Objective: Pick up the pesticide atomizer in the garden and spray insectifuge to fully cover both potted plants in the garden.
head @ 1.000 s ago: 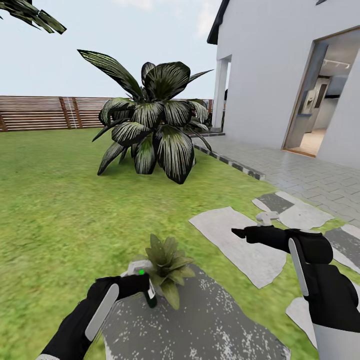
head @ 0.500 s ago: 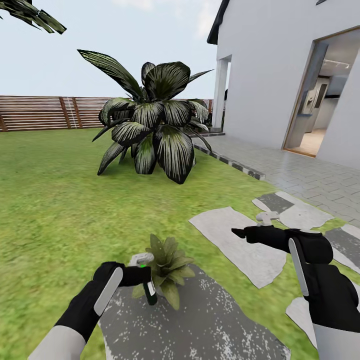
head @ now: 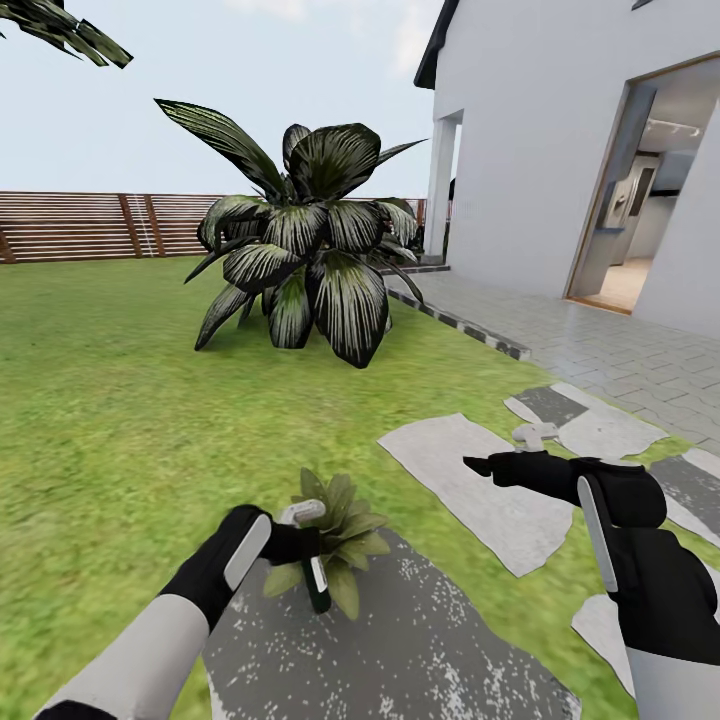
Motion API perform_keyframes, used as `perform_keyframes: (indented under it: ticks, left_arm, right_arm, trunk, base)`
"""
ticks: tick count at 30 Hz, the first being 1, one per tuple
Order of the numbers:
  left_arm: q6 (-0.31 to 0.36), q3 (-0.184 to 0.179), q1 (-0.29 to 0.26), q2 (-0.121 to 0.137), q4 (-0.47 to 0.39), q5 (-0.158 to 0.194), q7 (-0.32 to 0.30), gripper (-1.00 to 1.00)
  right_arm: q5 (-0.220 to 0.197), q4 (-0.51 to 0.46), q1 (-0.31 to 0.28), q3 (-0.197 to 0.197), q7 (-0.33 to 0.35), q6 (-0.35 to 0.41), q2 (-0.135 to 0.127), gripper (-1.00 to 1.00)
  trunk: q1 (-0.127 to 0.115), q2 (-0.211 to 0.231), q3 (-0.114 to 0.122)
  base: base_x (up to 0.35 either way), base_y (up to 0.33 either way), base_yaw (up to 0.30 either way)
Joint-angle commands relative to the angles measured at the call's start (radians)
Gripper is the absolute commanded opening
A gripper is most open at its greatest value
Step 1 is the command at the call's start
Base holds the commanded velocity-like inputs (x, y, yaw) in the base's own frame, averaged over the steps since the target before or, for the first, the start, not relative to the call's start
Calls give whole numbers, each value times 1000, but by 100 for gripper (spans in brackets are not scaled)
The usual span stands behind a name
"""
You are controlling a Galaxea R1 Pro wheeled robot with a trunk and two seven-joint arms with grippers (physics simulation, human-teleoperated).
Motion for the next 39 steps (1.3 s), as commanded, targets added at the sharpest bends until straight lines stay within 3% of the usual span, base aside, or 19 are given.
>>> perform_keyframes:
  ticks: [1, 7, 13, 18, 22, 23, 28, 39]
  left_arm:
    - [-1, -1, -9, -4, 21, -1, -2, -100]
    - [-31, 1, -25, -8, 129, -4, -2, -100]
    - [-111, 0, -25, 3, 220, -5, -4, -100]
    - [-192, -2, -2, 9, 231, -5, -18, -100]
    - [-271, -3, 35, 29, 232, -6, -84, -100]
    - [-291, -3, 47, 44, 232, -6, -126, -100]
    - [-315, -4, 70, 59, 230, -8, -179, -100]
    - [-349, -3, 75, 53, 232, -6, -184, -100]
  right_arm:
    - [10, -1, -1, -1, 10, 3, 0, 100]
    - [10, -1, -1, 0, 10, 3, 0, 100]
    - [10, -1, -1, 0, 10, 3, 1, 100]
    - [10, -1, -1, 1, 9, 3, 1, 100]
    - [10, -1, -1, 1, 8, 3, 1, 100]
    - [10, -1, -1, 1, 8, 3, 1, 100]
    - [10, -1, -1, 2, 8, 3, 1, 100]
    - [11, -1, -1, 3, 8, 3, 1, 100]
  trunk:
    - [0, 0, -1]
    - [0, 0, -1]
    - [0, 0, -1]
    - [0, 0, -1]
    - [0, 0, -1]
    - [0, 0, -1]
    - [0, 0, -1]
    - [0, 0, -1]
  base:
    - [0, 0, 0]
    - [0, 0, 0]
    - [0, 0, 0]
    - [0, 0, 0]
    - [0, 0, 0]
    - [0, 0, 0]
    - [-2, -3, 0]
    - [-96, -239, 0]
